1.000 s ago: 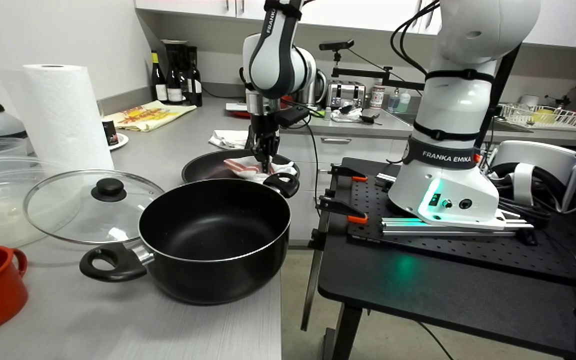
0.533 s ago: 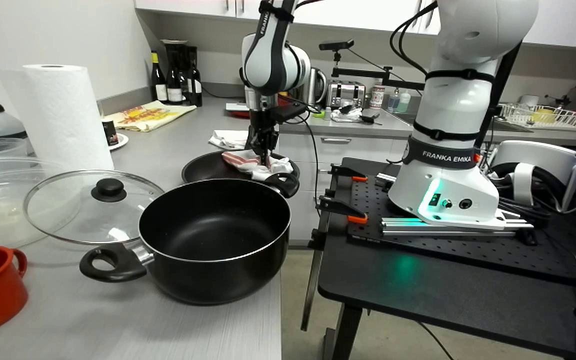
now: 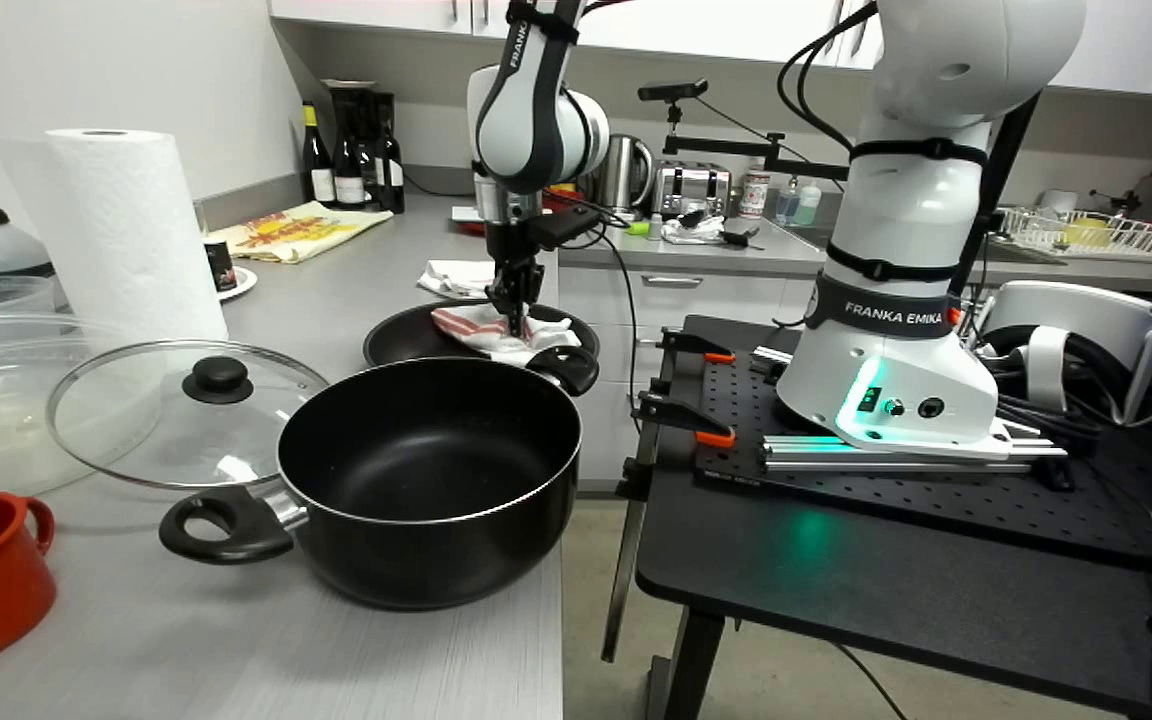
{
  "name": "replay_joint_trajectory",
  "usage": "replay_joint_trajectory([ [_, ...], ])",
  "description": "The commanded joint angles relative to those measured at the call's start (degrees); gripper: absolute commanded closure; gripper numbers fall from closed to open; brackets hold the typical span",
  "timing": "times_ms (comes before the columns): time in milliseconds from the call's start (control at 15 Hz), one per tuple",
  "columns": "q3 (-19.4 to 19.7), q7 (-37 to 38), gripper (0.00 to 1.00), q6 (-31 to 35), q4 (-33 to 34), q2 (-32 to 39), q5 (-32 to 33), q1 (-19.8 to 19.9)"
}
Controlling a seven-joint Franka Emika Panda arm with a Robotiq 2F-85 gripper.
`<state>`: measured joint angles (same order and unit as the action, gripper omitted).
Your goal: Use the towel to clean the pan
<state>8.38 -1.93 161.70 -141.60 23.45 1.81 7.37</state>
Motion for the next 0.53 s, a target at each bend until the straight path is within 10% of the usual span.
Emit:
replay_joint_trajectory([
  [0, -0.5, 1.6, 0.97, -1.3, 1.5, 1.5, 0.8, -2.5],
  [467, -2.4, 1.7, 0.97, -0.5, 0.0, 0.8, 2.6, -7.7],
])
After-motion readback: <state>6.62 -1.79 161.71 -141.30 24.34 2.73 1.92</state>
